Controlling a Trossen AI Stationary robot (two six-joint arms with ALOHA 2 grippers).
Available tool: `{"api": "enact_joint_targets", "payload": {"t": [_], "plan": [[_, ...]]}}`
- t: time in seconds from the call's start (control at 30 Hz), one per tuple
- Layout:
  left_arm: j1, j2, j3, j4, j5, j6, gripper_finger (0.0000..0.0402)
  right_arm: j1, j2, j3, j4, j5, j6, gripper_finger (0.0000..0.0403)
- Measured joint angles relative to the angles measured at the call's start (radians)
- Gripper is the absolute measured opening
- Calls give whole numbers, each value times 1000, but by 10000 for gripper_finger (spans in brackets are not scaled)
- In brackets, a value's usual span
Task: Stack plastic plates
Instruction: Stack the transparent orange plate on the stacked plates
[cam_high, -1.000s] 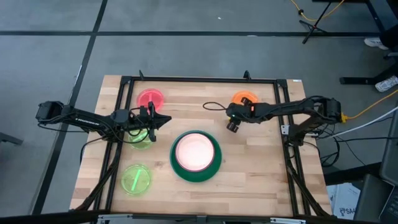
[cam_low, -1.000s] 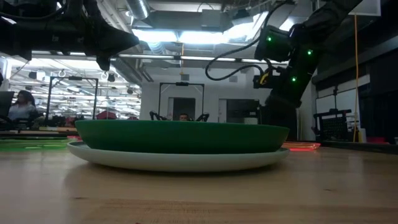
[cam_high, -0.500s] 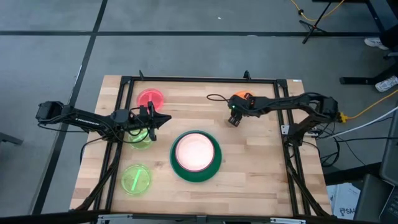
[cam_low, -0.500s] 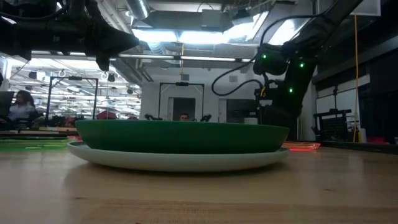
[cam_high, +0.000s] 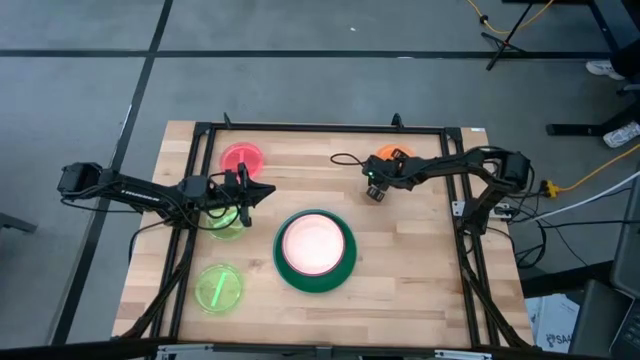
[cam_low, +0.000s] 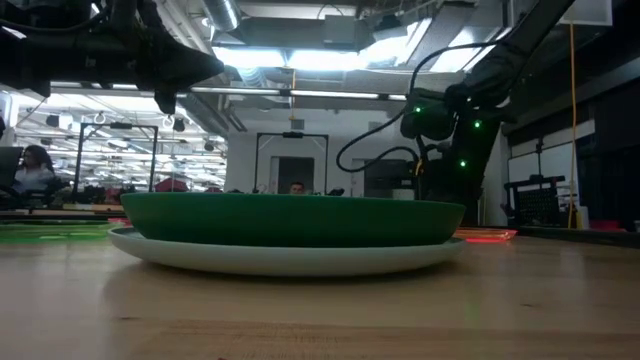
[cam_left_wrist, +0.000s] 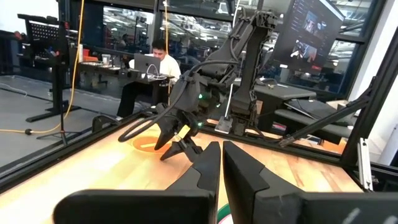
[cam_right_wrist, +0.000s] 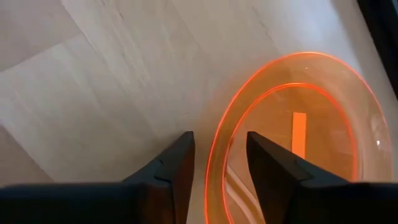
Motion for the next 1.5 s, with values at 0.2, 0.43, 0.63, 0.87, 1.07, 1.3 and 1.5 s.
{"api": "enact_joint_targets", "payload": {"t": [0.2,0.43,0.63,0.87,1.07,1.3,1.5], "plan": [[0,0,0,0,1,0,11,-16,6,2,3,-23,-17,98],[0,0,0,0,1,0,11,-14,7,1,-4,-27,-107,14],[0,0,0,0,1,0,11,6,7,7,-14,-11,-148,10],[0,0,0,0,1,0,11,112,-3,54,-30,-14,-182,5],[0,0,0,0,1,0,11,225,-10,121,-66,-12,-206,2],[0,0,0,0,1,0,11,355,-10,194,-69,-19,-265,2],[0,0,0,-1,1,0,11,455,-10,251,-64,-49,-310,1]]}}
